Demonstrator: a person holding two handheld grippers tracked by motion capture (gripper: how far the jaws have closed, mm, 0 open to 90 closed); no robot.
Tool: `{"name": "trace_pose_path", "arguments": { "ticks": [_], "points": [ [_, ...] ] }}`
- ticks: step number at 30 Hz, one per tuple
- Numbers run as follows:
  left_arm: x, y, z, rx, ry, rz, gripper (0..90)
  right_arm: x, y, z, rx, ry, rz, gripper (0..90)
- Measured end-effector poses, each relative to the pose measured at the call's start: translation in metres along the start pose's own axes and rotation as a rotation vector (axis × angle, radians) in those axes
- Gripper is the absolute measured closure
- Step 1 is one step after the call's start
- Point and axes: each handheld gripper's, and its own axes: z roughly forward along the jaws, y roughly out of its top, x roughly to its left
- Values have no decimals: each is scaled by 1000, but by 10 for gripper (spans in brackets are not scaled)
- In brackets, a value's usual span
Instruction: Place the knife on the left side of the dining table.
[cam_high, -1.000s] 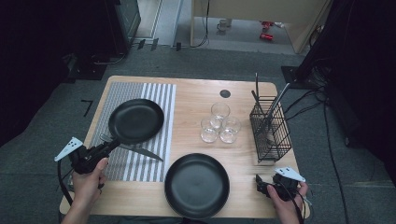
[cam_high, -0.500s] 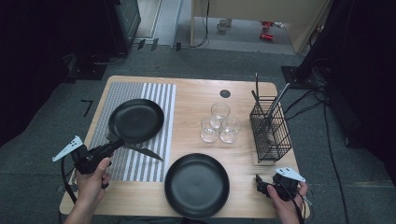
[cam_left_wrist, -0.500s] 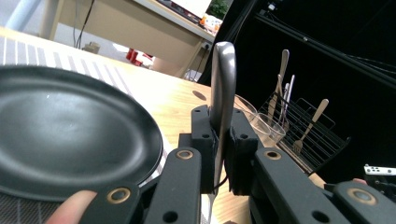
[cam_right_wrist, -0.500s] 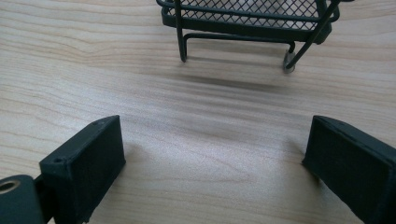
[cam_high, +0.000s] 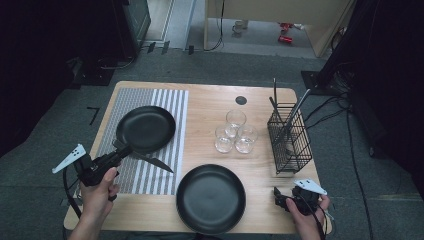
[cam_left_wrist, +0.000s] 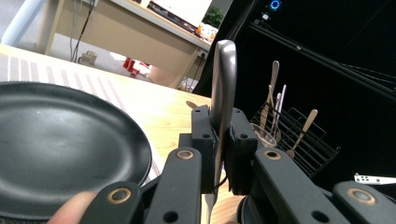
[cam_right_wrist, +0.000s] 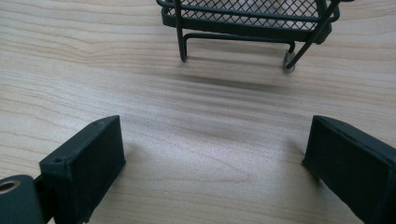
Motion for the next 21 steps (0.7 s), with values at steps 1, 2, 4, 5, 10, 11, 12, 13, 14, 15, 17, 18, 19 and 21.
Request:
{"name": "trace_pose_path", "arguments": {
  "ticks": [1,2,4,5,10,11,12,13,14,15,17,18,19,21],
  "points": [
    [1,-1,0,4,-4,-4,853,0,0,0,0,0,0,42],
    [1,-2,0,3,-8,-16,854,0,0,0,0,0,0,43],
    [3,-4,1,6,-15,-29,854,0,0,0,0,0,0,42],
    [2,-5,2,8,-18,-29,853,0,0,0,0,0,0,43],
    [0,-10,6,22,-20,-25,853,0,0,0,0,0,0,42],
    [0,-11,7,27,-20,-28,854,0,0,0,0,0,0,42],
    [1,-12,7,29,-16,-29,853,0,0,0,0,0,0,43],
    [1,-13,8,32,-10,-28,854,0,0,0,0,0,0,42],
    [2,-13,8,31,-12,-32,854,0,0,0,0,0,0,43],
    [3,-14,7,34,-12,-35,853,0,0,0,0,0,0,43],
    [5,-14,6,36,-9,-43,853,0,0,0,0,0,0,43],
    [5,-14,6,35,-8,-49,853,0,0,0,0,0,0,43],
    [7,-14,5,38,-8,-54,853,0,0,0,0,0,0,42],
    [11,-16,2,40,-6,-67,852,0,0,0,0,0,0,42]
  ]
}}
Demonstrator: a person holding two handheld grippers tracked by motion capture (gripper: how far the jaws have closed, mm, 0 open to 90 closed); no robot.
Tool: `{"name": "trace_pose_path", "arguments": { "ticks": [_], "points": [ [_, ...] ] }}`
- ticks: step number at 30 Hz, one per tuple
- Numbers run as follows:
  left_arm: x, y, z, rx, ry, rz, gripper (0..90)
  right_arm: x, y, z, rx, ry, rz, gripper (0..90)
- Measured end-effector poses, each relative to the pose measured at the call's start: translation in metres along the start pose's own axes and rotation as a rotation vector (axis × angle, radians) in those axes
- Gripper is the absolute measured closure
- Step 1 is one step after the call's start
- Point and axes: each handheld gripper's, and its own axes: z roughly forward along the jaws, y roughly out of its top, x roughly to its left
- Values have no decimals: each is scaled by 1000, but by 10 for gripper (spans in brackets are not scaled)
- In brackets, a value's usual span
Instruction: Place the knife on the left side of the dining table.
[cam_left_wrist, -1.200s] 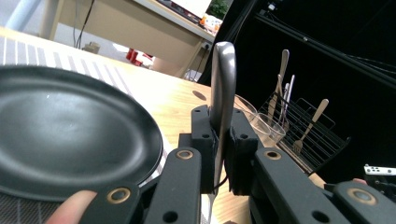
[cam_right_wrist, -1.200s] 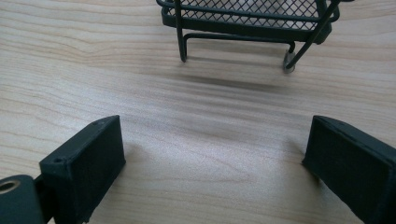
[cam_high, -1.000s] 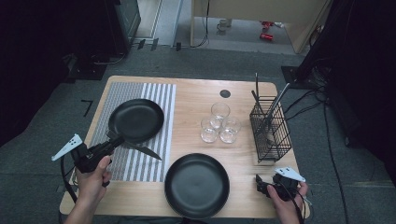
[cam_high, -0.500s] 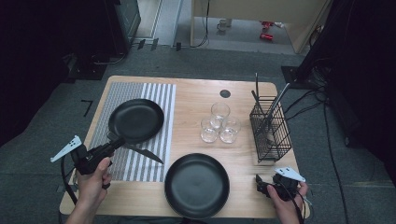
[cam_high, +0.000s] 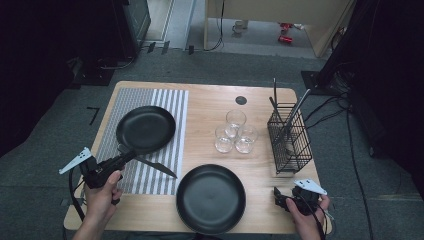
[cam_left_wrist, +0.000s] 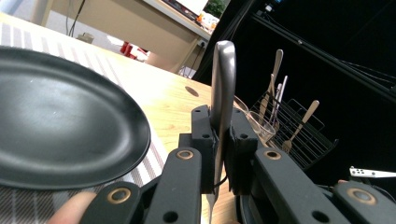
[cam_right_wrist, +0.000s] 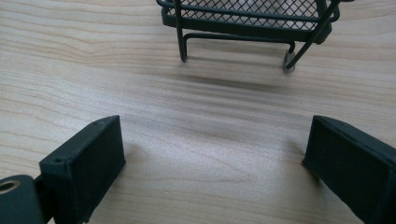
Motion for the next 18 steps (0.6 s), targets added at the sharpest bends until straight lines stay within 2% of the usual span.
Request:
{"name": "trace_pose_path", "arguments": {
  "ticks": [4,7,14,16,18],
  "points": [
    [11,-2,-4,4,4,-48,848,0,0,0,0,0,0,42],
    [15,-5,-9,7,6,-36,840,0,0,0,0,0,0,42],
    [24,-10,-14,13,37,-45,814,0,0,0,0,0,0,42],
    [28,-12,-14,20,75,-19,794,0,0,0,0,0,0,42],
    [32,-15,-14,22,102,-20,770,0,0,0,0,0,0,42]
  ]
}}
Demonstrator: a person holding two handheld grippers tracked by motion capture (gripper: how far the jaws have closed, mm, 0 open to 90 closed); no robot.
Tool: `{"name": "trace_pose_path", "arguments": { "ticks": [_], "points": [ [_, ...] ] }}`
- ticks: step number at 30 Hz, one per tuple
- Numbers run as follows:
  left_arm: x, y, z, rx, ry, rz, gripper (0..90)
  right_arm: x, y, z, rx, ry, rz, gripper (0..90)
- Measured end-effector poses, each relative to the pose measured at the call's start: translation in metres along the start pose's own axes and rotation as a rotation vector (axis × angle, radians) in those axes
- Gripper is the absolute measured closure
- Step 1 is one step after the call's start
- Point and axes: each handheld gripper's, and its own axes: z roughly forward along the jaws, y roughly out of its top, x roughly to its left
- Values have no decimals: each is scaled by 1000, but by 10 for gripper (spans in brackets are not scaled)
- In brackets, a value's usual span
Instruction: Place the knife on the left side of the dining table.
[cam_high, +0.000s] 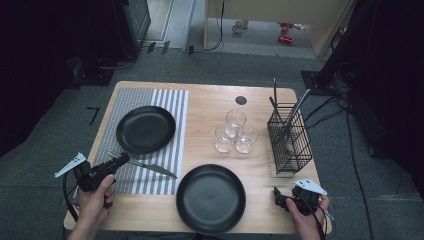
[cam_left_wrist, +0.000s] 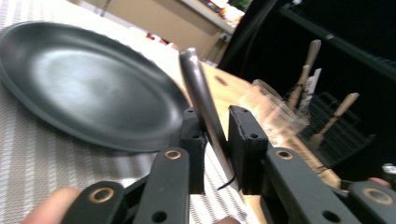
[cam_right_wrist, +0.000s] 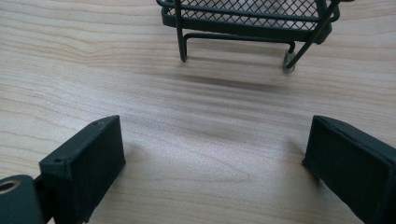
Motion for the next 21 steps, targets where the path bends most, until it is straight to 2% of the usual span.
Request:
{"name": "trace_pose_path", "arguments": {
  "ticks": [4,6,13,18,21],
  "points": [
    [10,-8,-5,31,31,-23,732,0,0,0,0,0,-1,42],
    [15,-11,-8,43,26,-44,723,0,0,0,0,0,0,42],
    [20,-13,-8,55,45,-71,706,0,0,0,0,0,-1,42],
    [21,-14,-7,71,74,-44,671,0,0,0,0,0,0,42],
    [23,-15,-6,77,82,-55,660,0,0,0,0,0,0,42]
  ]
}}
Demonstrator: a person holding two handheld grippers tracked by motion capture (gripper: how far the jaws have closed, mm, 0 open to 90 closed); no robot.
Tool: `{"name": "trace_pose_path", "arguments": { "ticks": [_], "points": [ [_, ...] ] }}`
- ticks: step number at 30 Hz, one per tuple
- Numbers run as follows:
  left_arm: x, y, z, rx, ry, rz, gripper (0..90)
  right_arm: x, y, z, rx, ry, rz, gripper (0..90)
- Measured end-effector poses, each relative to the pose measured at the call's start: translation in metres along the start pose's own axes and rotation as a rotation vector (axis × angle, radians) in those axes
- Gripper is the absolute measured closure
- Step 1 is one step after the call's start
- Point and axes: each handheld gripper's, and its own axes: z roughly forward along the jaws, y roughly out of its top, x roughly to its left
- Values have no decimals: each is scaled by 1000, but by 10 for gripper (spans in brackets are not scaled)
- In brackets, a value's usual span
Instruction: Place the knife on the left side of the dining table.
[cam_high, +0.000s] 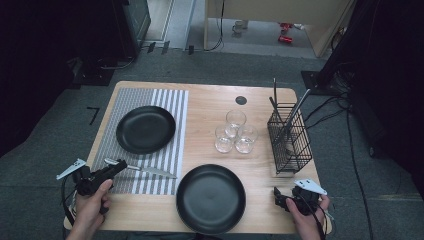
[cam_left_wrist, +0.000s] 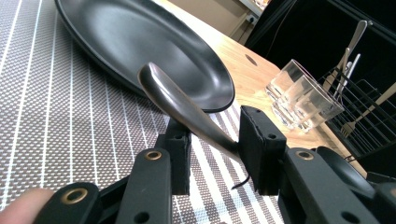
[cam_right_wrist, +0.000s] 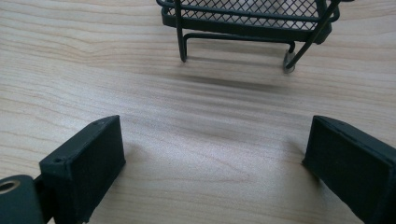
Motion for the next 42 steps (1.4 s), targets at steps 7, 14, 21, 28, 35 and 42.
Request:
{"name": "trace_pose_path", "arguments": {
  "ticks": [7,14,21,28,35,42],
  "points": [
    [3,1,-1,18,-3,-21,658,0,0,0,0,0,0,42],
    [7,-1,-5,31,9,-43,646,0,0,0,0,0,0,42],
    [14,0,-7,74,45,-44,655,0,0,0,1,0,-1,42],
    [15,-1,-7,97,66,-60,657,0,0,0,2,0,-1,42],
    [21,-5,-18,115,109,-114,644,0,0,0,1,0,-1,42],
    [15,-1,-13,70,198,-49,615,0,0,0,2,0,-1,42]
  ]
}}
